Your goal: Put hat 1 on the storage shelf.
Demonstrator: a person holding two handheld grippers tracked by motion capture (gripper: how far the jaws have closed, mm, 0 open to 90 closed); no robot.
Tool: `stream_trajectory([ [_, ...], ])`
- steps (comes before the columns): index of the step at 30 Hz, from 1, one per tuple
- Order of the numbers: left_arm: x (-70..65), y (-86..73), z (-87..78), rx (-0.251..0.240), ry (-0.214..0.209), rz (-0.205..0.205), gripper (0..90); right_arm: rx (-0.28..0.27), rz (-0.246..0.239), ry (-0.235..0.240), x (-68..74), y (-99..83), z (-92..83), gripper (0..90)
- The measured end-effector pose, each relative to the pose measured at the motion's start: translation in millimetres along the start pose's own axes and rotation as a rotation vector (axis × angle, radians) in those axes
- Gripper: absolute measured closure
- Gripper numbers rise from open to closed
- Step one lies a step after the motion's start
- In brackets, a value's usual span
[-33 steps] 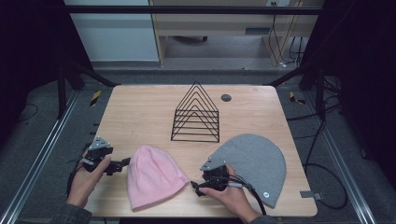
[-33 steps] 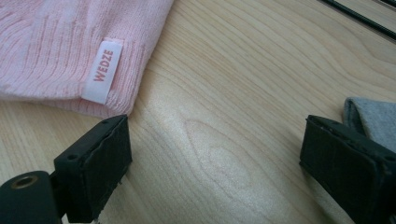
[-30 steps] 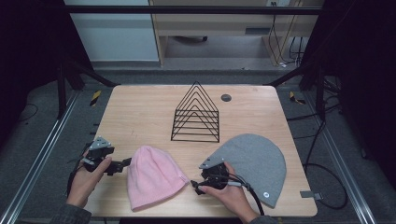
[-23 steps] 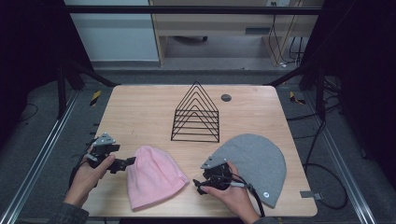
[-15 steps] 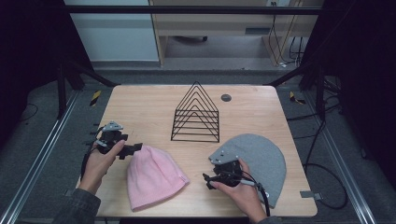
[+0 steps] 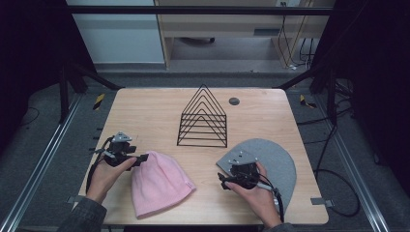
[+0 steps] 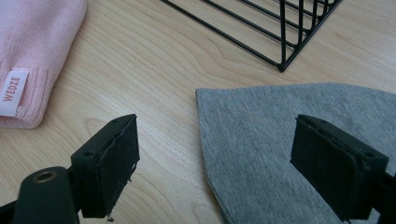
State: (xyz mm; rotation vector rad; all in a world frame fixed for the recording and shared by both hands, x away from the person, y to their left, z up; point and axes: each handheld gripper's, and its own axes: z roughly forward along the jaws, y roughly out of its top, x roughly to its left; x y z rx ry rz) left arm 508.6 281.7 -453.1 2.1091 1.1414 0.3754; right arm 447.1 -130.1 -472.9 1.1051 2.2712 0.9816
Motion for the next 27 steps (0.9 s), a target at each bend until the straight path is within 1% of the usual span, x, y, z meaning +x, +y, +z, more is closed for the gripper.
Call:
stream_trajectory([
  [1, -0.1, -1.0, -0.5, -0.007, -0.013, -0.003, 34.7, 0.001, 0.001, -0.001, 0.7, -0.2, -0.4, 15.2],
  [2, 0.1, -1.9, 0.8, 0.004, -0.021, 0.004, 38.0, 0.006, -0.006, -0.005, 0.9, -0.8, -0.3, 15.3],
  [3, 0.1, -1.9, 0.8, 0.004, -0.021, 0.004, 38.8, 0.006, -0.006, -0.005, 0.9, -0.8, -0.3, 15.3],
  [4, -0.1, -2.5, 5.2, 0.026, -0.024, 0.013, 39.6, 0.011, -0.005, -0.006, 0.5, -0.9, 0.3, 15.3],
  [6, 0.2, -2.7, 7.5, 0.033, -0.019, 0.016, 40.9, 0.020, -0.011, -0.009, -0.5, -1.2, 1.2, 15.3],
  [8, 2.1, -4.8, 13.7, 0.063, -0.022, -0.001, 43.0, 0.024, -0.007, -0.008, -1.5, -1.5, 2.2, 15.3],
  [9, 2.1, -4.8, 13.7, 0.063, -0.022, -0.001, 44.0, 0.027, -0.004, -0.008, -1.9, -1.9, 2.6, 15.3],
  [10, 1.9, -6.1, 16.3, 0.071, -0.031, -0.004, 44.0, 0.027, -0.004, -0.008, -1.9, -1.9, 2.6, 15.3],
  [11, 0.5, -7.5, 18.9, 0.084, -0.048, 0.002, 46.3, 0.033, -0.001, -0.009, -1.6, -2.3, 2.8, 15.2],
  [12, -0.2, -7.9, 19.4, 0.088, -0.057, 0.003, 49.5, 0.036, -0.008, -0.004, -1.2, -2.7, 3.0, 15.1],
  [13, -1.2, -8.2, 19.6, 0.092, -0.061, 0.007, 50.2, 0.035, -0.010, -0.008, -0.8, -2.5, 2.7, 15.2],
  [14, -3.2, -8.9, 21.1, 0.106, -0.082, 0.024, 51.0, 0.035, -0.011, -0.008, 0.0, -2.2, 2.0, 15.2],
  [16, -3.8, -10.6, 23.7, 0.134, -0.088, 0.033, 51.6, 0.032, -0.019, -0.009, 1.2, -1.4, 1.8, 15.3],
  [19, -4.1, -10.9, 23.4, 0.131, -0.093, 0.025, 57.6, 0.035, -0.021, -0.006, 2.1, -0.4, 2.3, 15.3],
  [20, -5.1, -10.5, 23.3, 0.136, -0.102, 0.026, 57.6, 0.033, -0.026, -0.008, 2.2, -0.3, 2.7, 15.3],
  [23, -6.7, -9.7, 23.7, 0.149, -0.109, 0.030, 68.9, 0.033, -0.017, -0.009, 1.6, -0.9, 1.9, 15.3],
  [24, -7.2, -9.2, 23.3, 0.148, -0.109, 0.031, 72.3, 0.031, -0.023, -0.011, 0.3, -0.9, 1.5, 15.3],
  [25, -8.3, -9.0, 23.1, 0.145, -0.102, 0.033, 75.1, 0.030, -0.019, -0.015, -0.6, -0.9, 1.0, 15.4],
  [26, -9.8, -8.3, 21.3, 0.131, -0.091, 0.037, 77.8, 0.024, -0.012, -0.020, -2.2, -0.9, -0.4, 15.6],
  [27, -10.8, -7.9, 19.4, 0.120, -0.081, 0.043, 78.4, 0.023, -0.010, -0.020, -2.9, -0.9, -1.1, 15.6],
])
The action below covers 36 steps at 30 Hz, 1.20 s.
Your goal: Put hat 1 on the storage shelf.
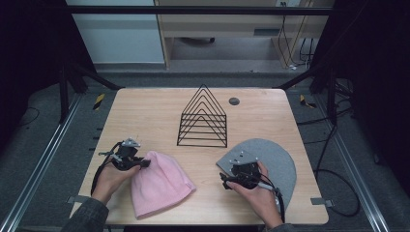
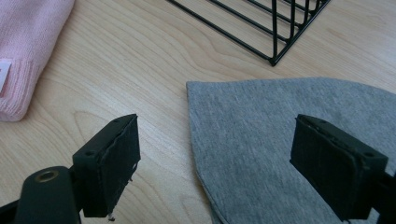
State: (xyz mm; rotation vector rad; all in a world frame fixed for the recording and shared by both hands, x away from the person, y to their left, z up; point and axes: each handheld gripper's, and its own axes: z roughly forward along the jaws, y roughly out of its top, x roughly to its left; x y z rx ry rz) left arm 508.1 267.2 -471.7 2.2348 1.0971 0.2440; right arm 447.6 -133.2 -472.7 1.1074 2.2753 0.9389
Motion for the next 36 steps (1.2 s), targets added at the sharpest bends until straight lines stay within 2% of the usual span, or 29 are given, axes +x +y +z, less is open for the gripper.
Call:
stream_trajectory([
  [2, -1.6, 0.3, -2.4, -0.014, 0.009, 0.008, 78.9, 0.000, -0.001, -0.005, -0.7, 0.0, -0.7, 15.6],
  [3, -4.7, 1.3, -7.1, -0.039, 0.031, 0.025, 78.9, -0.006, 0.000, -0.008, -1.2, 0.1, -1.1, 15.7],
  [5, -8.8, 2.6, -13.2, -0.073, 0.048, 0.047, 79.0, -0.014, 0.003, -0.014, -1.9, 0.5, -2.6, 16.1],
  [6, -12.6, 4.2, -20.2, -0.107, 0.064, 0.085, 78.9, -0.014, 0.001, -0.014, -1.8, 0.7, -2.5, 16.2],
  [11, -23.2, 8.3, -44.3, -0.220, 0.036, 0.118, 78.8, -0.017, -0.011, -0.022, 1.5, 2.7, -2.3, 19.1],
  [13, -27.8, 10.3, -51.9, -0.238, 0.047, 0.134, 79.4, -0.022, -0.013, -0.019, 3.1, 3.3, -3.5, 20.1],
  [17, -36.5, 15.5, -58.4, -0.257, 0.049, 0.169, 79.8, -0.053, -0.022, -0.017, 7.1, 5.1, -9.2, 28.1],
  [19, -43.7, 20.2, -61.8, -0.261, 0.050, 0.201, 80.0, -0.067, -0.033, -0.017, 7.8, 6.7, -12.3, 31.3],
  [23, -50.2, 25.5, -66.3, -0.274, 0.044, 0.223, 80.4, -0.099, -0.024, -0.010, 8.9, 12.3, -17.9, 34.2],
  [24, -53.2, 28.6, -68.2, -0.280, 0.047, 0.236, 80.4, -0.108, -0.023, -0.010, 9.6, 14.0, -20.2, 35.0],
  [25, -57.8, 36.3, -71.2, -0.289, 0.059, 0.276, 80.4, -0.119, -0.023, -0.011, 10.5, 15.7, -22.9, 36.3],
  [27, -60.0, 43.3, -74.6, -0.318, 0.036, 0.279, 80.4, -0.136, -0.038, -0.018, 12.3, 17.7, -28.4, 38.6],
  [28, -60.0, 43.3, -74.6, -0.318, 0.036, 0.279, 80.5, -0.141, -0.043, -0.017, 13.0, 18.1, -30.7, 38.8],
  [29, -62.6, 49.7, -78.9, -0.331, 0.027, 0.293, 80.5, -0.143, -0.044, -0.017, 13.6, 18.4, -32.7, 39.1],
  [33, -66.7, 59.2, -86.9, -0.334, 0.031, 0.318, 80.5, -0.150, -0.050, -0.012, 14.6, 19.8, -37.3, 40.2],
  [36, -69.1, 69.2, -95.4, -0.340, 0.046, 0.342, 80.5, -0.161, -0.064, 0.017, 16.8, 25.4, -41.0, 42.3],
])
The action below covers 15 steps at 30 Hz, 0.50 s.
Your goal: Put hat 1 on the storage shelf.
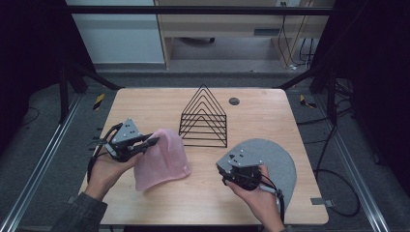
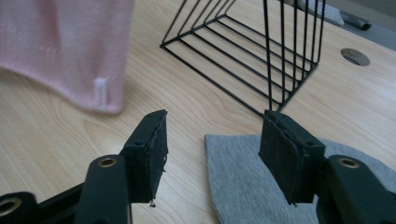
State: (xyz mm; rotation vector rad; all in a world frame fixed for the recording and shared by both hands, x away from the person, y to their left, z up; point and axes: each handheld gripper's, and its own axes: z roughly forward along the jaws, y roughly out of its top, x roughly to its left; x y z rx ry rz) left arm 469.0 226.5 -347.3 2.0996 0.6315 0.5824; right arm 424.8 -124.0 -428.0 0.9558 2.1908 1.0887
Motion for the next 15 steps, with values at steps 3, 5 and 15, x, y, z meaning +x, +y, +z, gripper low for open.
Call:
stream_trajectory([
  [3, 4.4, 11.4, -4.0, -0.011, 0.009, 0.007, 80.5, 0.019, -0.022, 0.032, 3.6, 7.4, 2.0, 42.3],
  [5, 7.1, 19.6, -6.5, -0.009, 0.023, 0.027, 80.4, 0.023, -0.039, 0.047, 6.3, 13.4, 3.1, 41.4],
  [15, 21.4, 64.6, -24.0, -0.049, 0.038, 0.043, 80.5, 0.067, -0.127, 0.116, 9.2, 55.0, 7.4, 32.4],
])
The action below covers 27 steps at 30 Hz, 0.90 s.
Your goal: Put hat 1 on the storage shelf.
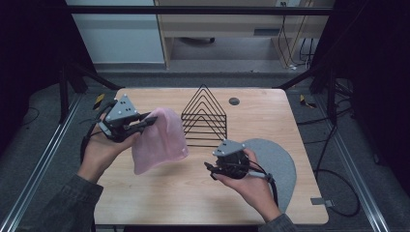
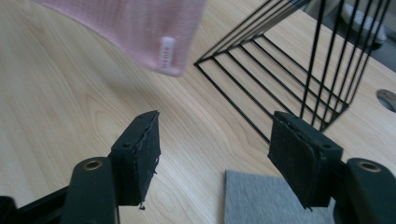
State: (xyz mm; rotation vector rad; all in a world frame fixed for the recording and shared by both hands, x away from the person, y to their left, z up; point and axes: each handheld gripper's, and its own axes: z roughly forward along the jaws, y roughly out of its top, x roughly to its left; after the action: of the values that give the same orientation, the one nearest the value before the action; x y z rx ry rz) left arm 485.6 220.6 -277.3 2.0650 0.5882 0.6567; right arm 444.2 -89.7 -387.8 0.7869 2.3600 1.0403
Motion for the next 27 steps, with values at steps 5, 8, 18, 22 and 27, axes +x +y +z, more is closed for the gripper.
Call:
stream_trajectory([
  [5, 4.8, 18.9, -0.7, -0.005, 0.001, 0.010, 80.4, 0.009, -0.012, 0.037, -4.6, 17.4, 2.6, 30.0],
  [8, 6.4, 26.9, -1.0, -0.013, 0.002, 0.017, 80.4, 0.006, -0.007, 0.048, -9.6, 26.6, 4.0, 30.1],
  [18, 2.7, 48.5, -3.2, -0.060, -0.040, 0.019, 80.3, -0.037, 0.020, 0.112, -26.2, 49.9, 13.6, 36.1],
  [22, -0.5, 55.6, -4.1, -0.074, -0.058, 0.023, 80.3, -0.046, 0.041, 0.140, -33.1, 56.7, 18.6, 35.9],
  [27, -2.4, 62.8, -4.4, -0.089, -0.080, 0.019, 80.3, -0.059, 0.044, 0.156, -38.9, 60.8, 21.7, 35.0],
])
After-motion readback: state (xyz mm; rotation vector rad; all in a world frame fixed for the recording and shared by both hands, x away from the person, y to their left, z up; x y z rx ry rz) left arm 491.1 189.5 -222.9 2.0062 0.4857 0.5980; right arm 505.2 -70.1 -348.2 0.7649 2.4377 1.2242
